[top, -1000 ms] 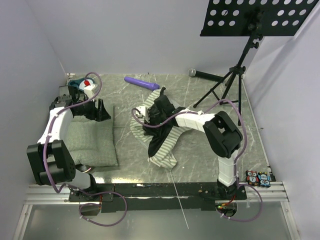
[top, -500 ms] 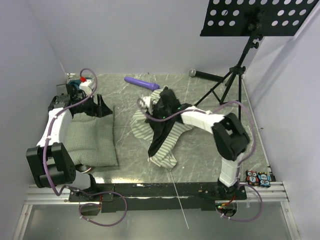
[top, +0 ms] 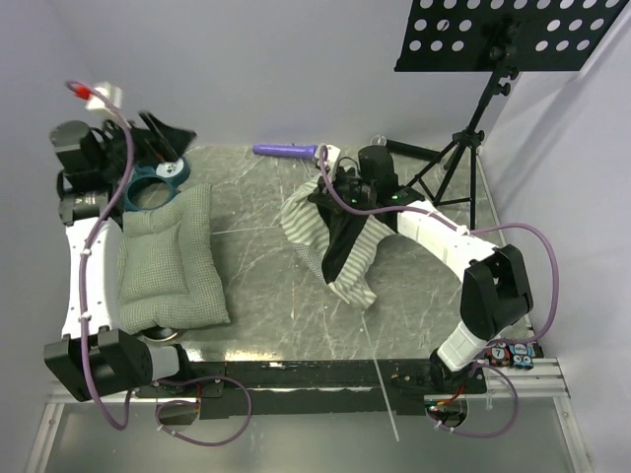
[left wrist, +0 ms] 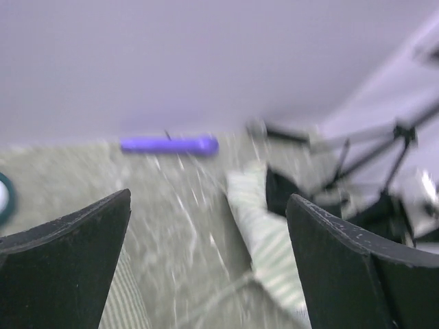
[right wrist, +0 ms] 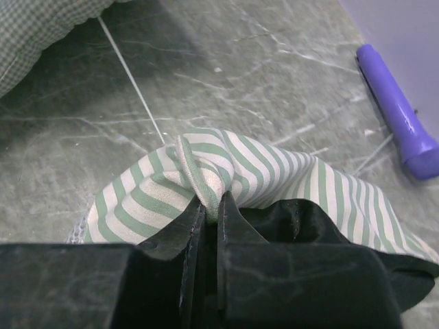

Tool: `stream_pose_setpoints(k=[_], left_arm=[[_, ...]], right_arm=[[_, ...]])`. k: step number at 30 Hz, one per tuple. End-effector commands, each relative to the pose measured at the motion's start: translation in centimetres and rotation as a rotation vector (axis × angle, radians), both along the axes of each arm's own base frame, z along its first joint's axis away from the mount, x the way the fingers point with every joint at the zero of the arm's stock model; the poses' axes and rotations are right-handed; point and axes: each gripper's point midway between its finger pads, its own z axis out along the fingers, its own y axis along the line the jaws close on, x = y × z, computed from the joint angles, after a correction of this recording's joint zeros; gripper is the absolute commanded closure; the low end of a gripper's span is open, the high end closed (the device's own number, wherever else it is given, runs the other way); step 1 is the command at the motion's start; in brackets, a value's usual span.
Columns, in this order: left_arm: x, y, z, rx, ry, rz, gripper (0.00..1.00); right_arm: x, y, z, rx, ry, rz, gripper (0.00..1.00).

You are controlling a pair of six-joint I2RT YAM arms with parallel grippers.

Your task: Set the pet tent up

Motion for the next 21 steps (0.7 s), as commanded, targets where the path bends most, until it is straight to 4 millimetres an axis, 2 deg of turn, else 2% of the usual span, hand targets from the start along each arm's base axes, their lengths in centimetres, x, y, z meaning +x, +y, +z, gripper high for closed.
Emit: stream_pose_setpoints(k=[1,3,7,8,11,13,17,19,21], left_arm=[[-0.4,3.5,7.5,-0.101,-0.159,0.202,0.00],[-0.8,4.8,8.5,-0.145,-0.172,0.223,0.00],[-2.3,6.8,10.6,-0.269,-0.226,0.156,0.00],[-2.8,7.6,11.1,-0.272,-0.250,0.144,0.00],[-3.3,8.3,12.0,-0.258,-0.278,0.098,0.02],[-3.2,8.6,12.5,-0.190,-0.301,0.103,0.04],[-2.8,9.0,11.9,-0.067,-0.304,0.111,0.05],[-2.8,8.0,10.3,-0.034,-0.269,0.051,0.08],[-3.0,6.2,7.7,0.018,-0.230,-0.047,0.11]], right_arm=[[0.6,-1.7,9.4,0.131,-0.161,-0.067,1.00],[1.0,-2.1,9.6,0.135,-0.166,-0.091,1.00],[2.2,-3.2,10.2,0.132,-0.183,-0.154,1.00],[2.5,-3.6,10.3,0.132,-0.184,-0.168,1.00],[3.1,-4.6,10.2,0.122,-0.180,-0.205,1.00],[3.1,-5.2,9.9,0.109,-0.179,-0.216,1.00],[2.7,-6.7,9.3,0.067,-0.192,-0.231,1.00],[2.4,-7.3,8.9,0.045,-0.190,-0.234,1.00],[2.1,-7.4,8.7,0.042,-0.183,-0.227,1.00]])
